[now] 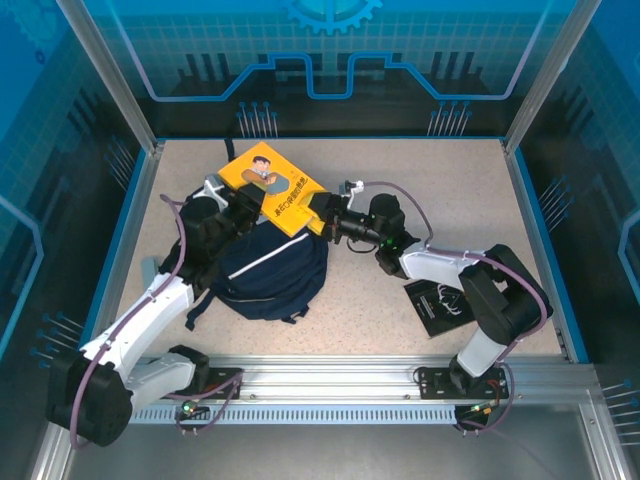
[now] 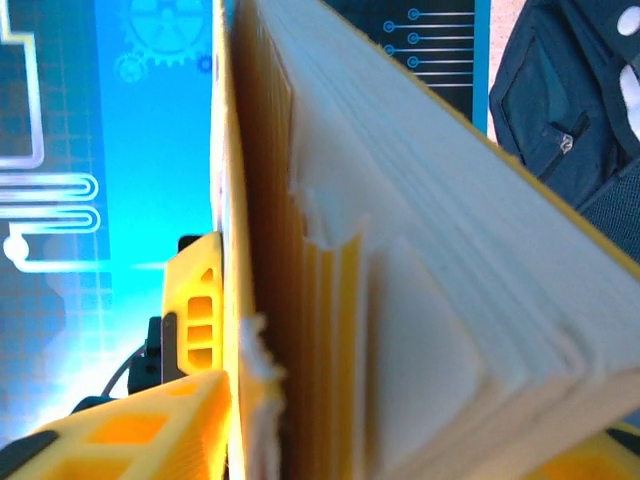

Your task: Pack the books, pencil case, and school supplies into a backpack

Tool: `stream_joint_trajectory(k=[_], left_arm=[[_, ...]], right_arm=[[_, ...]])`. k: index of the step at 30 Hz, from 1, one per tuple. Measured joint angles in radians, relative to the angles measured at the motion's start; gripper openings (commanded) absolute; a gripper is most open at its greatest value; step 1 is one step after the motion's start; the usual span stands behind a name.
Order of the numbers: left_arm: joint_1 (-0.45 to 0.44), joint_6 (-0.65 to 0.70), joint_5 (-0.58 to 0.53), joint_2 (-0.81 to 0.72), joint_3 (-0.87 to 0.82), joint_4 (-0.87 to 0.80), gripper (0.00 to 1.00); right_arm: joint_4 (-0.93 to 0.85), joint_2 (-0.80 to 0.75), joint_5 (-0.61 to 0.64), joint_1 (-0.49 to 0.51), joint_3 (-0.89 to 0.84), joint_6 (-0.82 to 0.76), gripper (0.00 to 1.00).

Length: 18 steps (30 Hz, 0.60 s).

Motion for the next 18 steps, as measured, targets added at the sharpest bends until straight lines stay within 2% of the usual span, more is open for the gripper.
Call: stream_joint_trajectory(k=[3, 5, 9, 12, 14, 18], left_arm=[[0.0, 0.0, -0.003, -0.001, -0.001, -0.001, 0.12], [0.001, 0.002, -0.008, -0.004, -0.002, -0.011, 0.2], [0.001, 0.037, -0.002, -0.011, -0.002, -0.047, 0.51], [0.0, 0.08, 0.021, -0.03, -0.002, -0.102, 0.73], [0.001, 0.116, 0.031, -0.043, -0.002, -0.145, 0.82], [0.001, 0.231, 0.047, -0.068, -0.002, -0.263, 0.9]], right_arm=[[0.013, 0.001, 0.006, 0.001, -0.001, 0.006, 0.27], [0.022, 0.0, 0.01, 0.0, -0.001, 0.005, 0.19], [-0.019, -0.016, 0.011, 0.0, -0.003, -0.03, 0.06], [-0.103, -0.051, 0.015, -0.004, -0.017, -0.075, 0.03], [-0.171, -0.083, 0.02, -0.016, -0.026, -0.115, 0.02], [-0.349, -0.171, 0.042, -0.068, -0.037, -0.223, 0.01]])
